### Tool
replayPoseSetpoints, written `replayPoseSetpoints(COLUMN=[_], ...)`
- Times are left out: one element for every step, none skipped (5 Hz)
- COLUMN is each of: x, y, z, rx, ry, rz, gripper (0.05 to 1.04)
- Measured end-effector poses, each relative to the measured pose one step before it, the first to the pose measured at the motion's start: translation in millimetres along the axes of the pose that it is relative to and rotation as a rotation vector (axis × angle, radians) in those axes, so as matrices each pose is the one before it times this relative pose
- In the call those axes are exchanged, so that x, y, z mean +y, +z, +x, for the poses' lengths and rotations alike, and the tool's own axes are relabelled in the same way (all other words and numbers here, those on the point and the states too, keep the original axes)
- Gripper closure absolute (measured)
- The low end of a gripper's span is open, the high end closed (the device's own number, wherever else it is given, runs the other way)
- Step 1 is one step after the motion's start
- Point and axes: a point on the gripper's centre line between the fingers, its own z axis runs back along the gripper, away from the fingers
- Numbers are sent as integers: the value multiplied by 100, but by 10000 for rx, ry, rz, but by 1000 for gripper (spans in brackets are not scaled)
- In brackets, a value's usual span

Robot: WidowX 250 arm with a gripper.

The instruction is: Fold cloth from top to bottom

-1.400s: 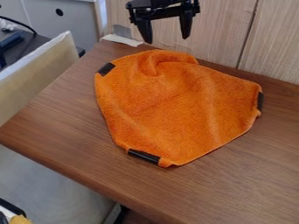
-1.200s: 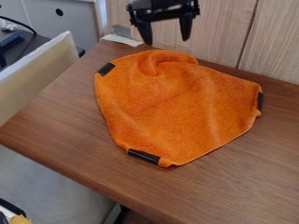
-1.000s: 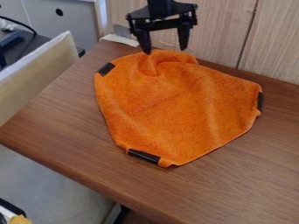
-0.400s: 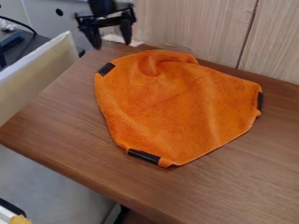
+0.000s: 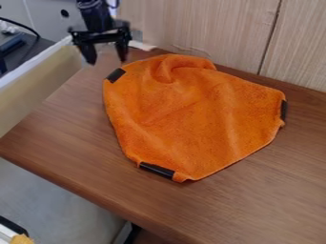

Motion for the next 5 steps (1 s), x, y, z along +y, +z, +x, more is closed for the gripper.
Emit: replayPoseSetpoints(x=[699,1149,157,-112,-760], y=[-1850,-1113,-1026,-191,-181], z=[122,46,-45,118,-43], rx=[228,180,173,-128,-4], ry=[-222,83,-58,-34,-53], rz=[168,132,25,235,98], gripper=[84,84,127,404,705])
